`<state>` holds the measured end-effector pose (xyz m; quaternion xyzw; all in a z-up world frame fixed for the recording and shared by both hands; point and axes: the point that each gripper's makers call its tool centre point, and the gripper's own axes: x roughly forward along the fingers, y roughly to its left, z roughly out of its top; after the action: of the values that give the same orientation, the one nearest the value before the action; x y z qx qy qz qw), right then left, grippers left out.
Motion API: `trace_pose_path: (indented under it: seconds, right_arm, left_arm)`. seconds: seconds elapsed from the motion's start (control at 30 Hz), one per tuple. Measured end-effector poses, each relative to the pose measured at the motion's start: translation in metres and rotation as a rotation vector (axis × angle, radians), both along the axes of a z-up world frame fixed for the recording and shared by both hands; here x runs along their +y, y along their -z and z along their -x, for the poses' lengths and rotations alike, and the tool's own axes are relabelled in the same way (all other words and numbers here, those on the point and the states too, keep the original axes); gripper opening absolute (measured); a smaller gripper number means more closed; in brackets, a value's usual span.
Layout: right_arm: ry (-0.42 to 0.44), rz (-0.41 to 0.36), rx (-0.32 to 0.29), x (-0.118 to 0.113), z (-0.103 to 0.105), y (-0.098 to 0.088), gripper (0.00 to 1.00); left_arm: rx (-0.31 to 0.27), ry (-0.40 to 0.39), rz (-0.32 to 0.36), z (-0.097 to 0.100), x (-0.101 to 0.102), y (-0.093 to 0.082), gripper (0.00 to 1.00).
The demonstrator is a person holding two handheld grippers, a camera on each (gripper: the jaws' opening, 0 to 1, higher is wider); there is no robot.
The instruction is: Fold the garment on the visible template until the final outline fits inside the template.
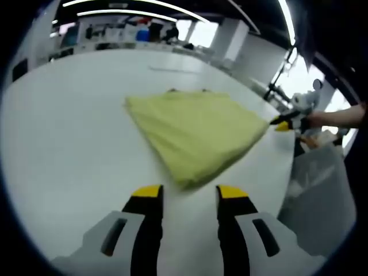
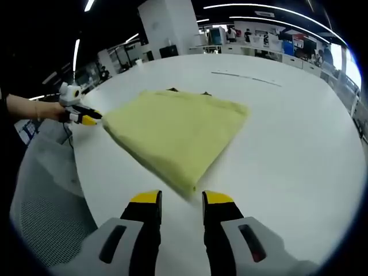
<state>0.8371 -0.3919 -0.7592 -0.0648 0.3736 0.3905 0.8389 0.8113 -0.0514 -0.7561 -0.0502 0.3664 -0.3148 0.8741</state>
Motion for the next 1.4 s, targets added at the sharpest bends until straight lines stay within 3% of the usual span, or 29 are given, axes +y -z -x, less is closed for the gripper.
trace_pose_path:
  seconds: [0.1,0.43,0.9,1.4]
  right_arm:
    - [0.002,-0.008,0.004,0.001,-0.002,0.002,0.27]
    - [-0.033,0.007,0.004,0.001,-0.004,0.009,0.22]
    - [-0.020,0.001,-0.039,0.002,-0.010,0.002,0.09]
    - [-0.021,0.030,-0.043,0.000,-0.013,0.004,0.02]
  left_arm:
    - [-0.008,-0.015,0.004,-0.005,0.002,0.002,0.32]
    - [-0.014,0.008,0.056,-0.012,-0.008,0.002,0.19]
    - [-0.006,0.043,0.034,-0.009,-0.007,0.004,0.15]
    - [-0.007,0.073,0.021,-0.010,-0.008,0.004,0.02]
